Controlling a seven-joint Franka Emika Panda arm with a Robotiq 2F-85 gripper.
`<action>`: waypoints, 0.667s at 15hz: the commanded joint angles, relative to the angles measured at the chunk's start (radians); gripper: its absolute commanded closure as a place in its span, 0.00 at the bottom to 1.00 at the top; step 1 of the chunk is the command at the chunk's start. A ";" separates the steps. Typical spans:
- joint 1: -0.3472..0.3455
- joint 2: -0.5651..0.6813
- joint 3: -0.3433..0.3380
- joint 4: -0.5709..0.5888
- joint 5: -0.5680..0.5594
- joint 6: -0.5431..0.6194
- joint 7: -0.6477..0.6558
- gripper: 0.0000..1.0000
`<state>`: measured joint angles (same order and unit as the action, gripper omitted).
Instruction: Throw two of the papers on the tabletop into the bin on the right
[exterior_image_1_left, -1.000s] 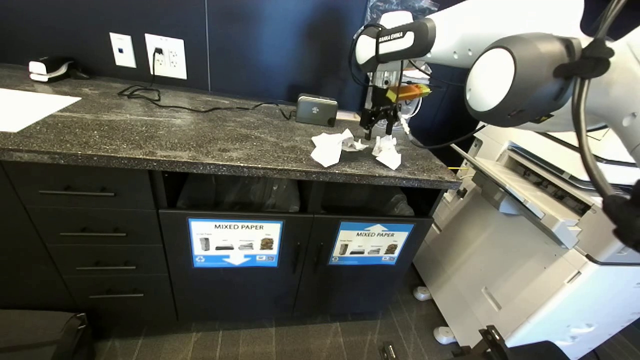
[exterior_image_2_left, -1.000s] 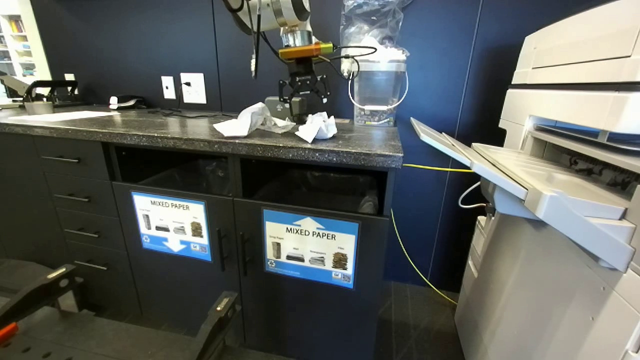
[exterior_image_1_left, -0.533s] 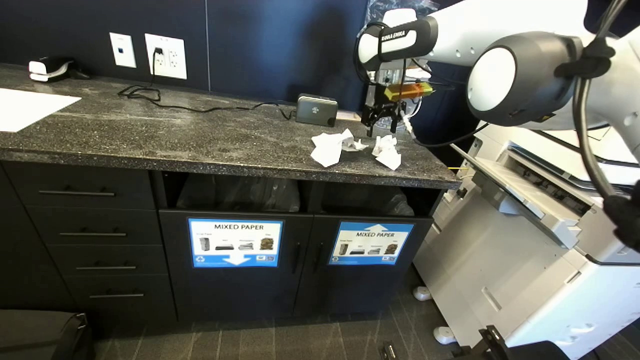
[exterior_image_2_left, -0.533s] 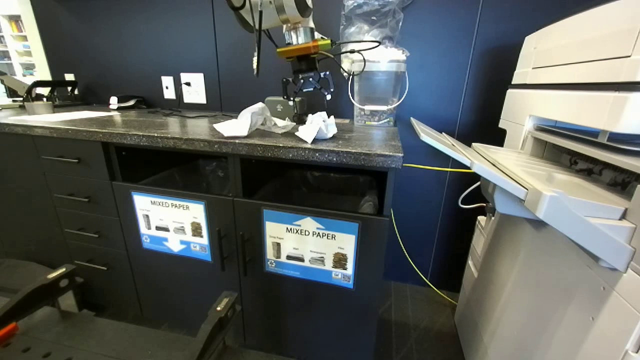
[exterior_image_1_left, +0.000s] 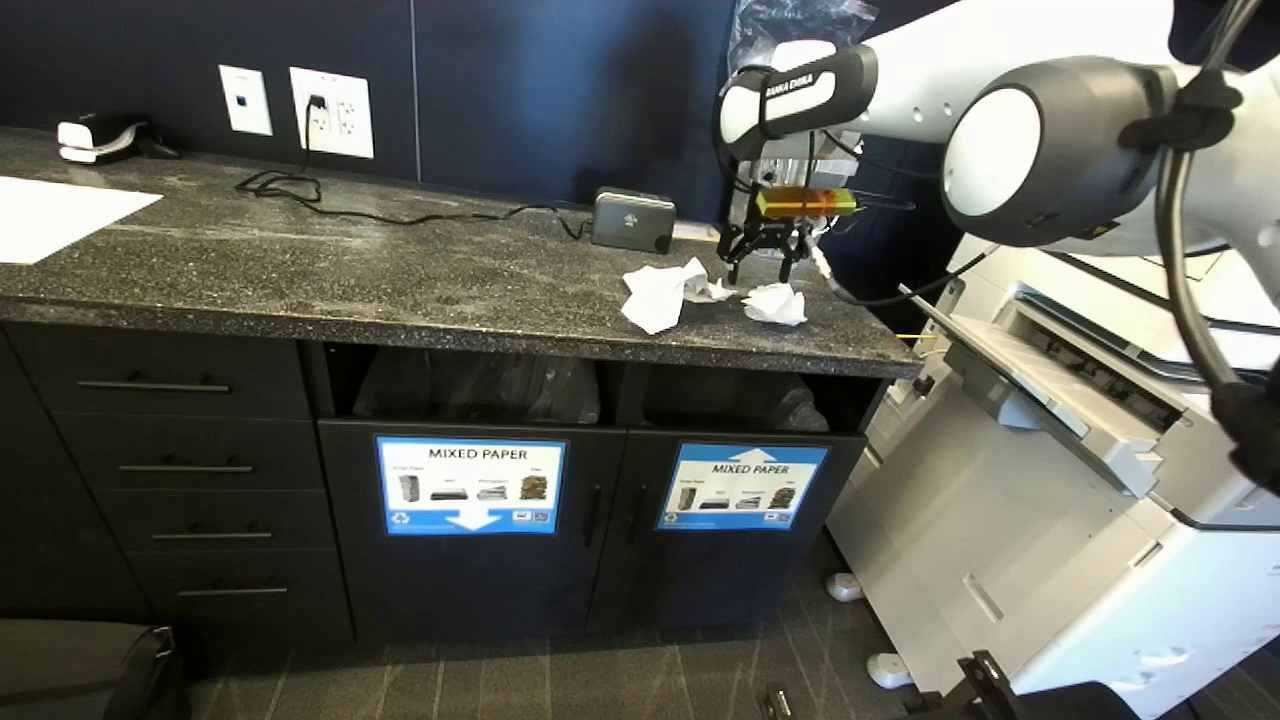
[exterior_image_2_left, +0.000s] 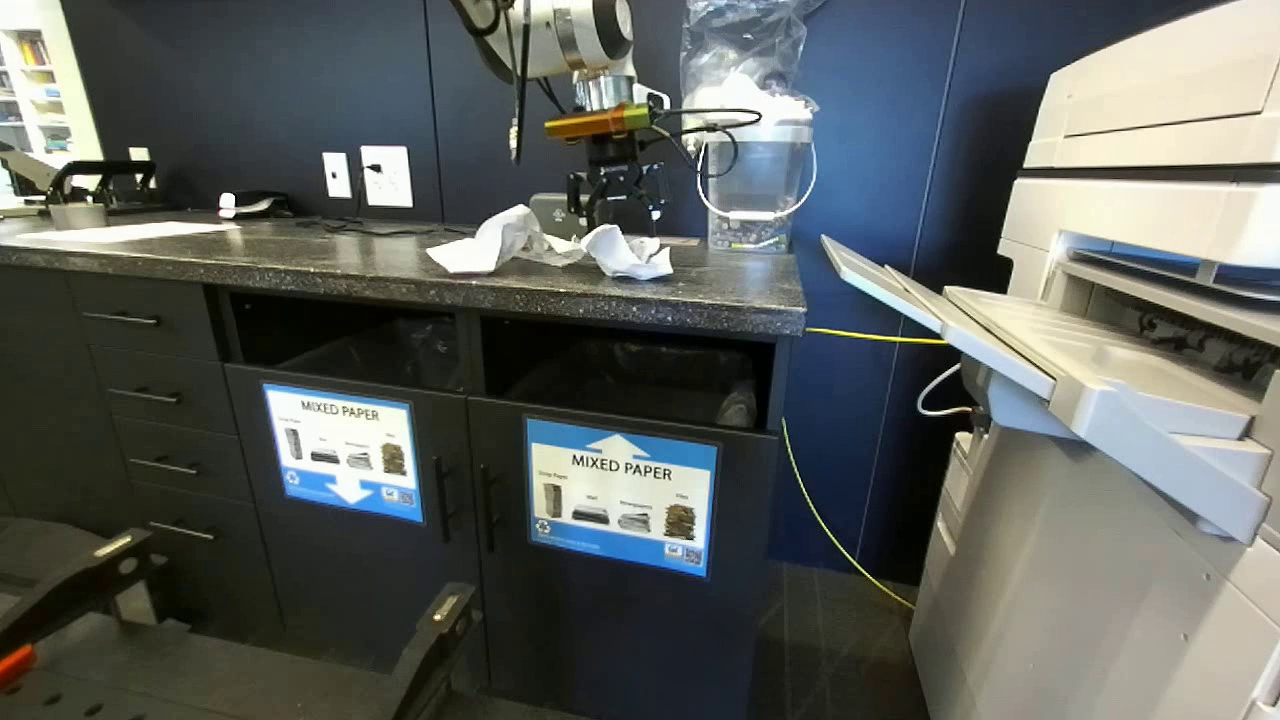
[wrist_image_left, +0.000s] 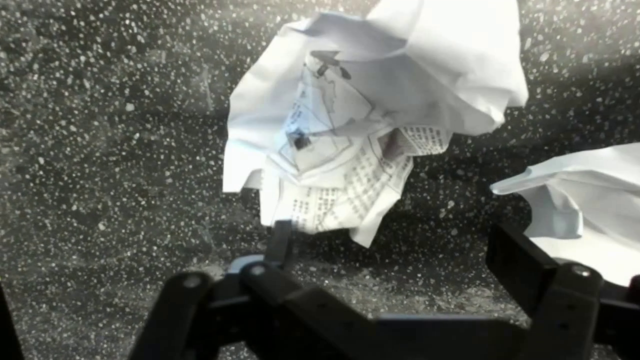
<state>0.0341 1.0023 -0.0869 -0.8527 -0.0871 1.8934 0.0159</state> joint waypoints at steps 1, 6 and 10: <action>0.005 -0.110 -0.013 -0.166 0.004 0.097 0.083 0.00; 0.022 -0.260 -0.037 -0.371 -0.036 0.246 0.197 0.00; 0.011 -0.373 -0.008 -0.511 0.013 0.191 0.250 0.00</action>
<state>0.0413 0.7578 -0.1095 -1.1927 -0.1000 2.0882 0.2190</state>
